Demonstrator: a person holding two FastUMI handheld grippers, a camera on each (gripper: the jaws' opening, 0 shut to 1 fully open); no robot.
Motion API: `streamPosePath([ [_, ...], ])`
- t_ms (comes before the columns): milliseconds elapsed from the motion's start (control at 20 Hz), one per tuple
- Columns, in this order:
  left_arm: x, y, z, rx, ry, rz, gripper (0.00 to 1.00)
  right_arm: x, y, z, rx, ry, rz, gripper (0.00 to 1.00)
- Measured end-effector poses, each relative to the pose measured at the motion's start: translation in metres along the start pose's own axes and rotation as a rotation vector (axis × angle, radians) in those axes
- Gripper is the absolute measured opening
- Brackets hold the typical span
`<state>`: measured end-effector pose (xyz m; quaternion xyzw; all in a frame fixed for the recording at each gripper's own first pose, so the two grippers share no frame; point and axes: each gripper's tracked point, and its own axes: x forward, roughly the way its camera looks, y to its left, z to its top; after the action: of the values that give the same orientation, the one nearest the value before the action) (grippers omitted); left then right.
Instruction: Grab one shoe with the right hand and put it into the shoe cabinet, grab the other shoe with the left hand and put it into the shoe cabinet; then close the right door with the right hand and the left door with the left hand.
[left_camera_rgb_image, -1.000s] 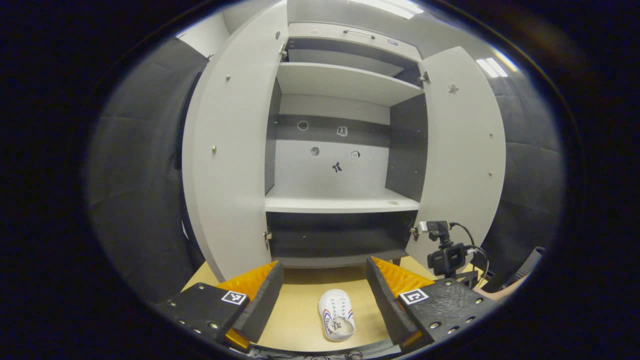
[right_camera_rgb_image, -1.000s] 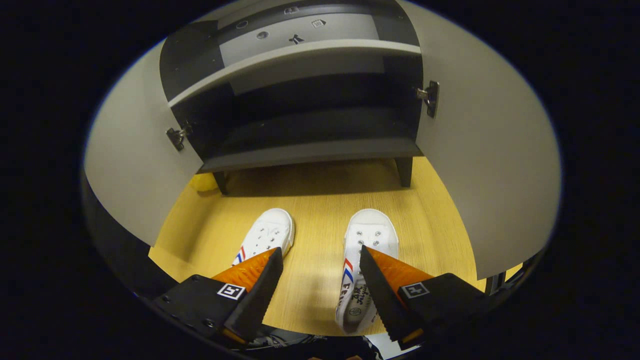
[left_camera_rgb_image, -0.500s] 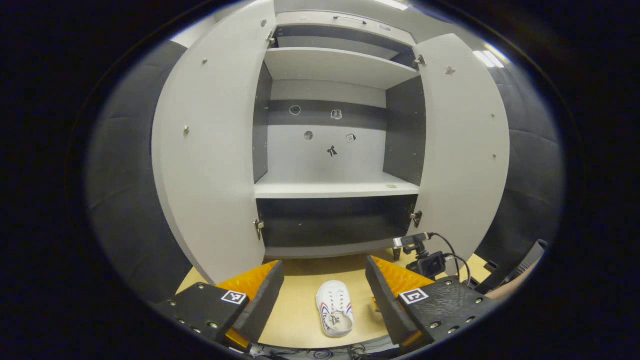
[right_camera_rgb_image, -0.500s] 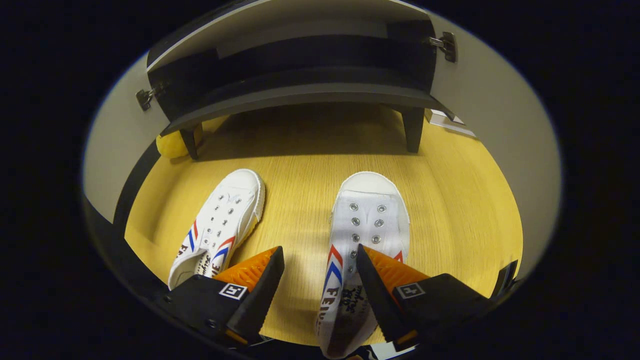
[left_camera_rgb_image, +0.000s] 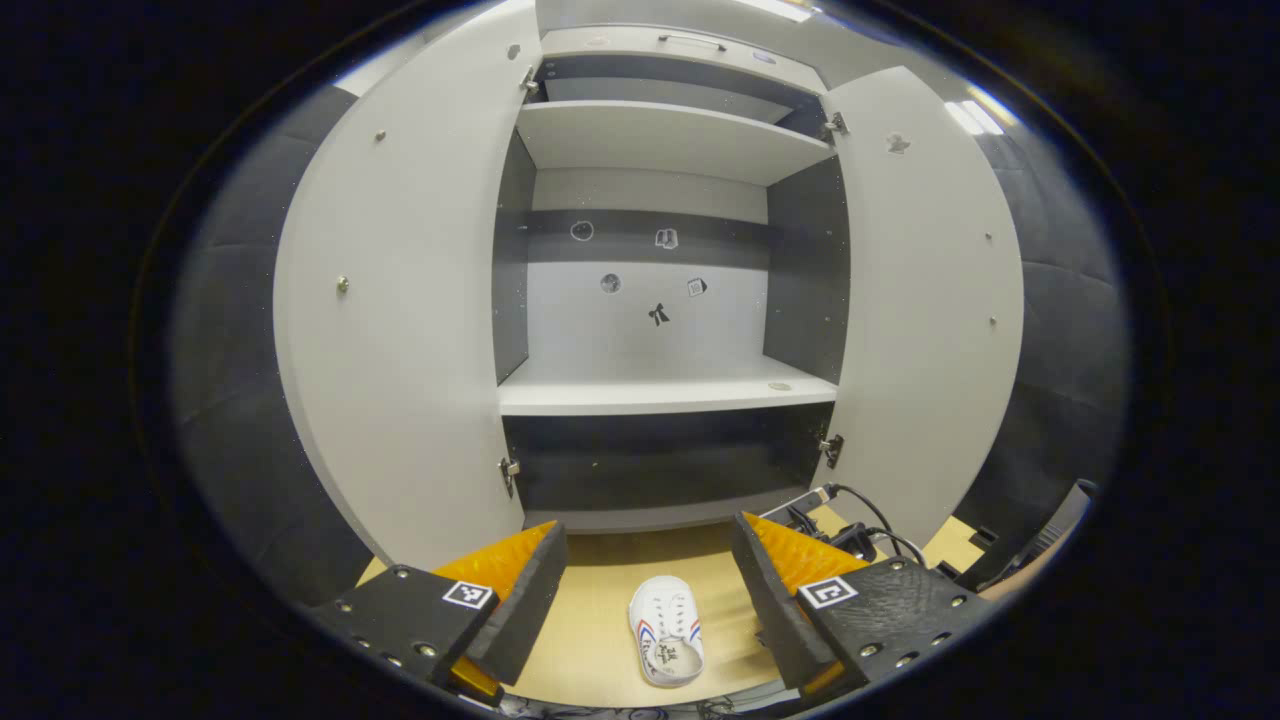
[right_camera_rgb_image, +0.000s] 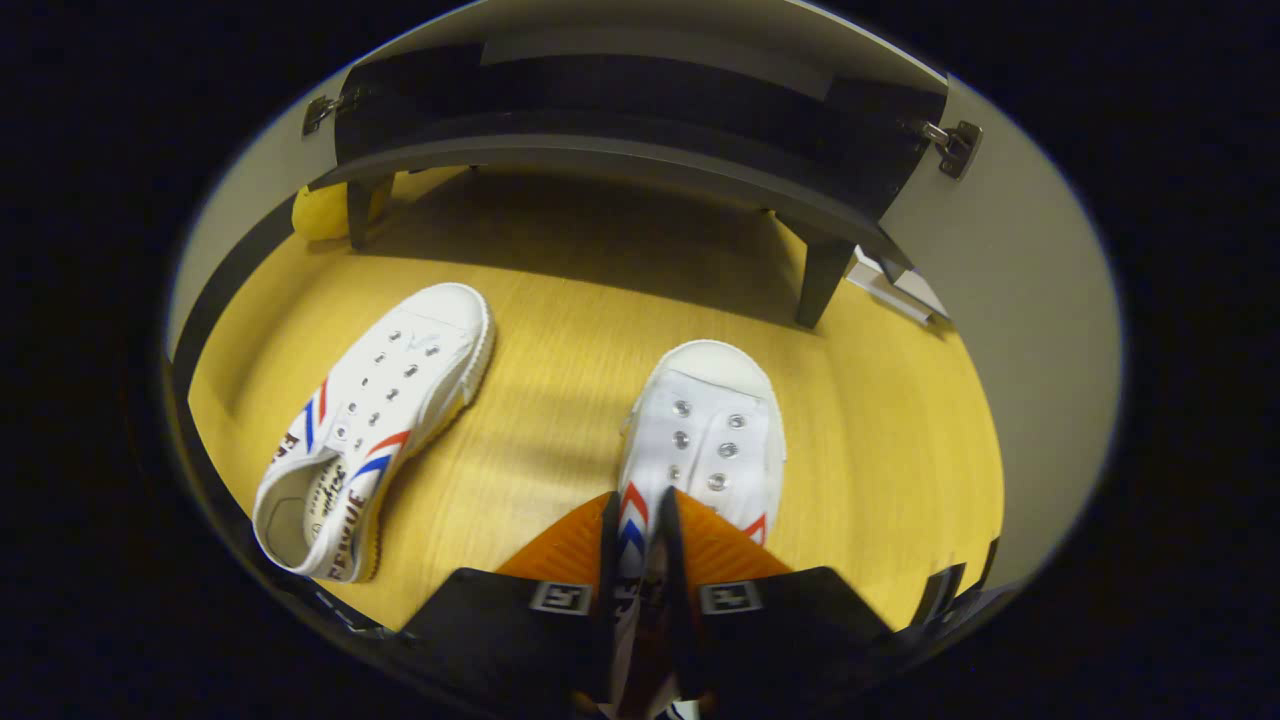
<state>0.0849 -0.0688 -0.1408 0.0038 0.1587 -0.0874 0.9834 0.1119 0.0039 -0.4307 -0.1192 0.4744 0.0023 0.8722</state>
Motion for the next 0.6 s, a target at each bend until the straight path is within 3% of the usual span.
streamPosePath([
  [50, 0.0, 0.0, 0.0, 0.0, 0.001, -0.001, 0.94, -0.013, -0.001, 0.001, -0.002, -0.007, 0.007, 0.23],
  [100, 0.001, 0.0, 0.0, 0.001, 0.001, 0.0, 0.94, -0.006, -0.001, 0.005, 0.01, -0.002, 0.025, 0.23],
  [150, 0.001, 0.0, 0.002, 0.002, -0.002, -0.001, 0.94, -0.011, -0.002, 0.001, 0.012, 0.002, 0.047, 0.13],
  [200, 0.002, -0.001, 0.003, 0.003, -0.006, -0.003, 0.94, -0.015, -0.003, 0.001, 0.041, -0.003, 0.068, 0.13],
  [250, 0.002, -0.001, 0.005, 0.004, -0.01, -0.006, 0.99, -0.021, 0.0, -0.001, 0.059, 0.009, 0.094, 0.05],
  [300, 0.002, -0.003, 0.007, 0.006, -0.014, -0.01, 0.99, -0.018, -0.001, -0.001, 0.055, 0.012, 0.108, 0.02],
  [350, 0.003, -0.004, 0.008, 0.009, -0.016, -0.013, 0.94, -0.021, -0.002, -0.002, 0.047, 0.012, 0.116, 0.02],
  [450, 0.003, -0.006, 0.014, 0.013, -0.029, -0.022, 0.94, -0.028, -0.008, 0.001, 0.028, -0.014, 0.095, 0.02],
  [500, 0.002, -0.006, 0.015, 0.017, -0.036, -0.024, 0.99, -0.034, -0.011, 0.004, 0.025, -0.025, 0.091, 0.02],
  [600, 0.003, -0.005, 0.018, 0.024, -0.047, -0.025, 0.94, -0.048, -0.01, 0.01, 0.048, -0.041, 0.114, 0.02],
])
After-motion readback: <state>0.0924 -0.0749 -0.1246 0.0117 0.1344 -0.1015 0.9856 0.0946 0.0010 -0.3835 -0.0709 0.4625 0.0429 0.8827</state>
